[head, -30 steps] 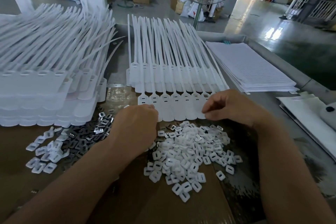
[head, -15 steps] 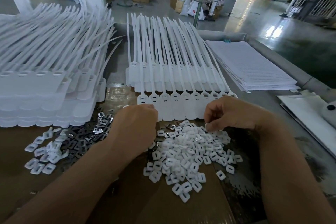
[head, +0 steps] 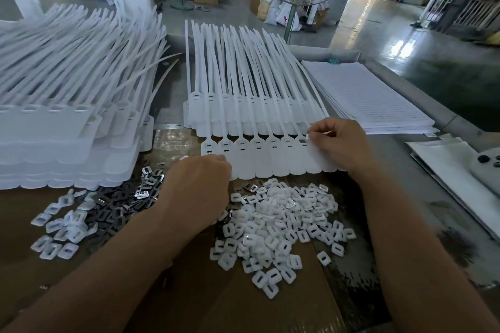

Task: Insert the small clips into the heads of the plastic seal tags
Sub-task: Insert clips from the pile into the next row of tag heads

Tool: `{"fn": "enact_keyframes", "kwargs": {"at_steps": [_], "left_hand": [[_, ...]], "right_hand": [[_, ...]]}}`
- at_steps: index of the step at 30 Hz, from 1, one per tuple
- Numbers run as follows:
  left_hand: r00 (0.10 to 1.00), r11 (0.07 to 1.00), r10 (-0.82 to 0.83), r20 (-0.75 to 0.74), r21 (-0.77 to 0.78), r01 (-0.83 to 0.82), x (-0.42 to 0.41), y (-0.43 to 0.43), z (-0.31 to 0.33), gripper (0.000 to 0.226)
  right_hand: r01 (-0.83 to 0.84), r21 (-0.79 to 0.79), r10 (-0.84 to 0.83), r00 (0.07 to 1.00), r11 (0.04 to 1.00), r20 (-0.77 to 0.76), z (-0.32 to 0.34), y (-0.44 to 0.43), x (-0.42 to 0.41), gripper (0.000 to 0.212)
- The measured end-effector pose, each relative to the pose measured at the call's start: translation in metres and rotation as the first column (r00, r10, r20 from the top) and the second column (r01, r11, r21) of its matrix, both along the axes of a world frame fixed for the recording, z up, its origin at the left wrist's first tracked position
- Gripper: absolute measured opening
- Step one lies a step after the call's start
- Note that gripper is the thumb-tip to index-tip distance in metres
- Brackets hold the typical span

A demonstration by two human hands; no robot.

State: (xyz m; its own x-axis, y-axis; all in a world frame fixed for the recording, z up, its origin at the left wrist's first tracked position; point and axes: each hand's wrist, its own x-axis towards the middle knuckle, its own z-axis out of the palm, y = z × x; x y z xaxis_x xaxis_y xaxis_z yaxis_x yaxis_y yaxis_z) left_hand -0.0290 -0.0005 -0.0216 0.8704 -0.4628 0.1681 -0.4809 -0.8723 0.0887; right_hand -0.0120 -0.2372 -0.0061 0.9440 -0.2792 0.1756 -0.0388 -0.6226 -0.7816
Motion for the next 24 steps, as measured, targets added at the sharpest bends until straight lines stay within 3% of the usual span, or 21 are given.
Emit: {"fn": "enact_keyframes", "kwargs": {"at_steps": [9, 16, 24], "left_hand": [[1.000, 1.000, -0.012, -0.008, 0.005, 0.013, -0.002, 0.000, 0.003, 0.024], [1.000, 1.000, -0.008, -0.015, 0.012, 0.008, -0.002, 0.000, 0.001, 0.030], [1.000, 1.000, 0.001, -0.016, -0.021, -0.002, -0.004, -0.001, 0.005, 0.023]], "right_hand": [[-0.021, -0.035, 0.020, 1.000, 0.999, -0.023, -0.013, -0.001, 0.010, 0.009], [-0.042, -0.110, 0.038, 0.999, 0.993, -0.037, -0.020, -0.004, 0.014, 0.027], [-0.039, -0.216, 0.027, 0.998, 0.976, -0.062, -0.024, -0.006, 0.020, 0.029]]}}
